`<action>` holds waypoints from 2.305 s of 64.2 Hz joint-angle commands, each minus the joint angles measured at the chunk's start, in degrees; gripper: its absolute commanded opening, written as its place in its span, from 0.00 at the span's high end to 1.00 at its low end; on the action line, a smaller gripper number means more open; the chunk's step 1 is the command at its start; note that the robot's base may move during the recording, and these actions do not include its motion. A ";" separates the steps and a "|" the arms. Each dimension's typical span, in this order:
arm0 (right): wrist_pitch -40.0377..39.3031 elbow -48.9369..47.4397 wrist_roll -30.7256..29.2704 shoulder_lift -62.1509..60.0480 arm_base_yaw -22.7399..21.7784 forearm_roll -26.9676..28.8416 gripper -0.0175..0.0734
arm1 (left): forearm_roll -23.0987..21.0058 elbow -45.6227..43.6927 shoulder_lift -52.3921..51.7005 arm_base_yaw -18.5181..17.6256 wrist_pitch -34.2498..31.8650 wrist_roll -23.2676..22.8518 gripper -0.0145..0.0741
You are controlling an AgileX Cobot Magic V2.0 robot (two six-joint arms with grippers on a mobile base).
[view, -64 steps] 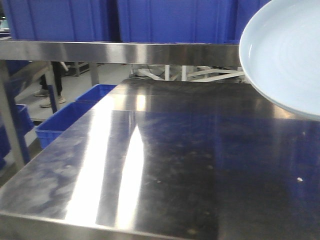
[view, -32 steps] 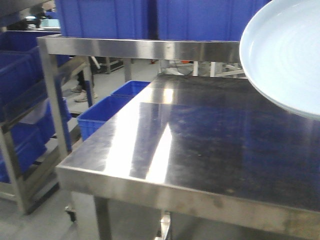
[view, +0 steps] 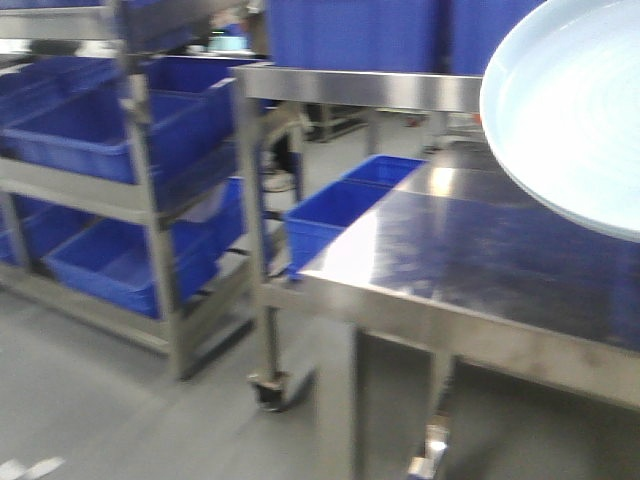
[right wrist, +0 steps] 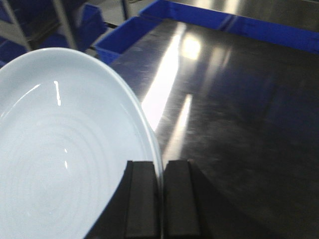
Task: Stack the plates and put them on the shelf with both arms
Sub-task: 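Drive the base away from the table carrying the plates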
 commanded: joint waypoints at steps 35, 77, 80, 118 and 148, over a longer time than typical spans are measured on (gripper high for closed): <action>-5.93 -1.66 -0.05 -0.30 -0.28 -0.25 0.79 | 0.08 -1.70 0.13 0.13 -4.56 -0.54 0.74; -5.93 -1.66 -0.05 -0.30 -0.28 -0.25 0.79 | 0.08 -1.70 0.13 -0.15 -4.56 -0.54 0.74; -5.93 -1.66 -0.05 -0.30 -0.28 -0.25 0.79 | 0.08 -1.70 0.13 -0.26 -4.56 -0.54 0.74; -5.93 -1.66 -0.05 -0.30 -0.28 -0.25 0.79 | 0.08 -1.70 0.13 -0.26 -4.56 -0.54 0.74; -5.93 -1.66 -0.05 -0.30 -0.28 -0.25 0.79 | 0.08 -1.70 0.13 -0.26 -4.56 -0.54 0.74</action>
